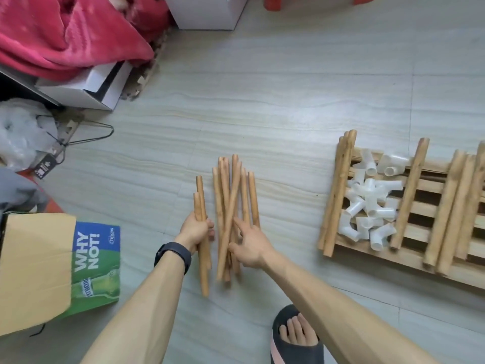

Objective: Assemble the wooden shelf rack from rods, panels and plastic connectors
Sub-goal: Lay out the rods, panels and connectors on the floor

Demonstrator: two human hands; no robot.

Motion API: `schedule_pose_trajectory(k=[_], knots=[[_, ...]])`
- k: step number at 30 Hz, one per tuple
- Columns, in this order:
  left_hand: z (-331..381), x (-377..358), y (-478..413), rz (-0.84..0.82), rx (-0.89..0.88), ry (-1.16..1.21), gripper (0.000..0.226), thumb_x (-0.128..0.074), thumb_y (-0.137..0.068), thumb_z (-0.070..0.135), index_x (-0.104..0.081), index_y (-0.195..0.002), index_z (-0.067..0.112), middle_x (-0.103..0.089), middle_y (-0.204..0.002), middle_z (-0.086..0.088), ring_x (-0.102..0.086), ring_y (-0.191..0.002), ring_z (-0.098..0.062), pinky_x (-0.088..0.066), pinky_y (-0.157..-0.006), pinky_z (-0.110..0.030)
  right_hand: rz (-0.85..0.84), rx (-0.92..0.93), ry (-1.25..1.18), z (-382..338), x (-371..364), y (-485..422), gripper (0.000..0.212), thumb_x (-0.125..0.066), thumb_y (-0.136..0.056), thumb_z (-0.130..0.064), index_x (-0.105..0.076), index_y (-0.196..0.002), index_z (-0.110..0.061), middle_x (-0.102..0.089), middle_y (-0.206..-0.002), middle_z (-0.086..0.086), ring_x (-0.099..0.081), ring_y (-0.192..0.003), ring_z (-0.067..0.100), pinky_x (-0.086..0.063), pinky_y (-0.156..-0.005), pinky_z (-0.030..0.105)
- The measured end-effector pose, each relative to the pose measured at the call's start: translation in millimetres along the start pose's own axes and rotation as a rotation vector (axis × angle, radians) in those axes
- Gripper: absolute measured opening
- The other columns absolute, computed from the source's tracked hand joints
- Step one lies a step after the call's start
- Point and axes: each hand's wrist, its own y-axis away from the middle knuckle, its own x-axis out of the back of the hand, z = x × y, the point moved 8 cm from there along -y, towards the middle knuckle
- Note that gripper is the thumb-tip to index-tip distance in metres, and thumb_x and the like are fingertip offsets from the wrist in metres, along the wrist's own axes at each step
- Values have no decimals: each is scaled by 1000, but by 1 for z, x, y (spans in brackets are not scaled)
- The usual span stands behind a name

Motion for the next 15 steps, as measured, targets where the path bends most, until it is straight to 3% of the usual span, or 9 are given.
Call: schedule_pose_trajectory(k=[2,5,9,12,15], knots=[[2,1,-4,44,-35,-168,27,-47,-101,10,-54,-127,5,-66,-114,-17,-64,-103,-36,-53,-90,-42,-32,32,20,8,3,4,70,-55,-94,-26,-29,-159,-29,-42,-151,13,-47,-136,31,-38,-114,36],[14,7,-1,130,-83,-374,40,-46,-101,20,-46,-139,9,-60,-129,-17,-56,-119,-39,-43,-88,-33,28,-46,-69,25,13,7,62,-58,-95,-34,-40,-152,-21,-57,-137,3,-55,-127,25,-43,-109,36],[29,3,6,102,-42,-343,44,-44,-97,16,-43,-140,6,-59,-131,-21,-58,-116,-40,-51,-98,-45,55,-66,-166,21,4,12,53,-58,-95,-50,-51,-138,-21,-64,-116,-5,-62,-113,20,-49,-101,37],[50,4,15,162,-63,-317,47,-43,-96,16,-43,-142,5,-57,-132,-24,-58,-116,-42,-51,-93,-45,67,-14,-186,3,-5,14,50,-59,-93,-55,-55,-132,-23,-66,-113,-8,-66,-107,19,-50,-99,38],[73,-18,27,22,-141,-74,42,-45,-100,15,-46,-140,2,-67,-113,-18,-67,-101,-32,-55,-89,-45,77,0,-309,-11,-6,15,42,-53,-96,-59,-60,-120,-25,-69,-111,-5,-67,-104,20,-53,-96,39]])
